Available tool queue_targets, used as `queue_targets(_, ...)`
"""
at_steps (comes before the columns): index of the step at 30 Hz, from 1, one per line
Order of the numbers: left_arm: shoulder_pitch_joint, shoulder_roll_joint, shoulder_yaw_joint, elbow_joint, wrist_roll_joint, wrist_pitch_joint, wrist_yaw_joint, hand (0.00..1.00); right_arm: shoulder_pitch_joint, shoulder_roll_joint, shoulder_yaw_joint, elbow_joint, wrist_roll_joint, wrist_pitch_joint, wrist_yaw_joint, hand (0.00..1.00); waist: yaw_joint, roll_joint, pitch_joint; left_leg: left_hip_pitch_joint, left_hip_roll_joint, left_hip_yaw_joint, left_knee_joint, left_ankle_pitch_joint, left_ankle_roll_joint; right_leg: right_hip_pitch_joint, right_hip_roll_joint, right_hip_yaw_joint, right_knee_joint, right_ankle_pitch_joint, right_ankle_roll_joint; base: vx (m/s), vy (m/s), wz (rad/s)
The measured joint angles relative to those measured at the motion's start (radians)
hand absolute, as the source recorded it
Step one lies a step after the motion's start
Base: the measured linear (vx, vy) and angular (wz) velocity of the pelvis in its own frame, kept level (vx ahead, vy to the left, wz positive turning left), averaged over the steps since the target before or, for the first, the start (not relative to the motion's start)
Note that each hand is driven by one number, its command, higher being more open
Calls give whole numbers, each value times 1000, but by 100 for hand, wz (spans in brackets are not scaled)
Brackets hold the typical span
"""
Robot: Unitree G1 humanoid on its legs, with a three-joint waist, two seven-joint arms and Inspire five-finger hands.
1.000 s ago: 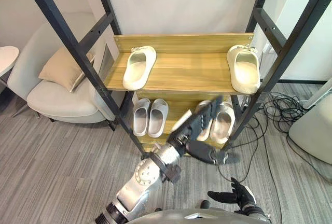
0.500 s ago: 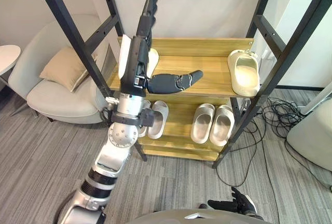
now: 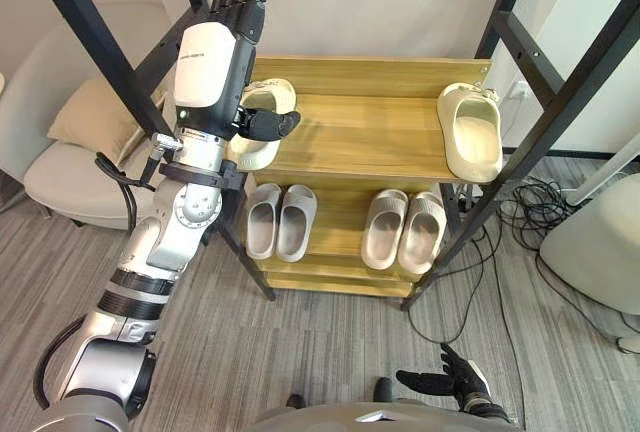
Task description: Organize the slippers on the shoe rack
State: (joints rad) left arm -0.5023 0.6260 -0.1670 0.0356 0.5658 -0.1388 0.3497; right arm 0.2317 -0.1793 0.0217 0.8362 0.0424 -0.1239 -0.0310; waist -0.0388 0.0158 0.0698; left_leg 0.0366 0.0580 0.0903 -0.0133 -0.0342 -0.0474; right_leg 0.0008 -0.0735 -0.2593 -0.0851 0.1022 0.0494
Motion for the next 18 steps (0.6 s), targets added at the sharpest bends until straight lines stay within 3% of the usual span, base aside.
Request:
queue_targets(8,-40,58,43,81,77,54,0,100,-2,21,0,-23,39,-8,5,100,-16,-6,3,-28,-1,18,0,-1,2,-39,0,24,-2,8,-2,-10,12,-8)
queue_targets(18,-121,71,44,159,112,87,0,100,-3,30,0,-48,39,-8,4,100,-25,-16,11,-62,-3,40,1,-1,4,-86,0,47,-1,19,-3,-9,2,-7)
